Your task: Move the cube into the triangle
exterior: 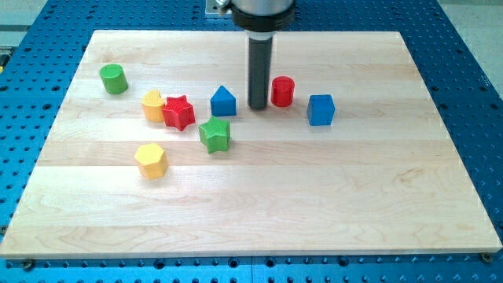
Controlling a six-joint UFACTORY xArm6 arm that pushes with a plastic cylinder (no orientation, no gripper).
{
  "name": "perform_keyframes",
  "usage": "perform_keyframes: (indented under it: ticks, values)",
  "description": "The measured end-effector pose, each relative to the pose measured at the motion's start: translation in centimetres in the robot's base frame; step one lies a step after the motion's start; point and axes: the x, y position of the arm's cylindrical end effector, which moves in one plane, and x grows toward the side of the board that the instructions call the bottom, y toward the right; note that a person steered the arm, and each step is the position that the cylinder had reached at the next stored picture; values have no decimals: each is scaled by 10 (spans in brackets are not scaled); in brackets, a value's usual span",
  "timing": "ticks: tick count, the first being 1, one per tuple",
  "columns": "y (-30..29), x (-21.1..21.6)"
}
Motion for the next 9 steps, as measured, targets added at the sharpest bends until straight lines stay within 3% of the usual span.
perform_keyframes:
  ticks: [2,3,4,6,7,8,9]
  values:
    - [-90,23]
    - [-111,16]
    - [-88,25]
    - [167,59]
    - [205,37]
    - [178,14]
    - [75,24]
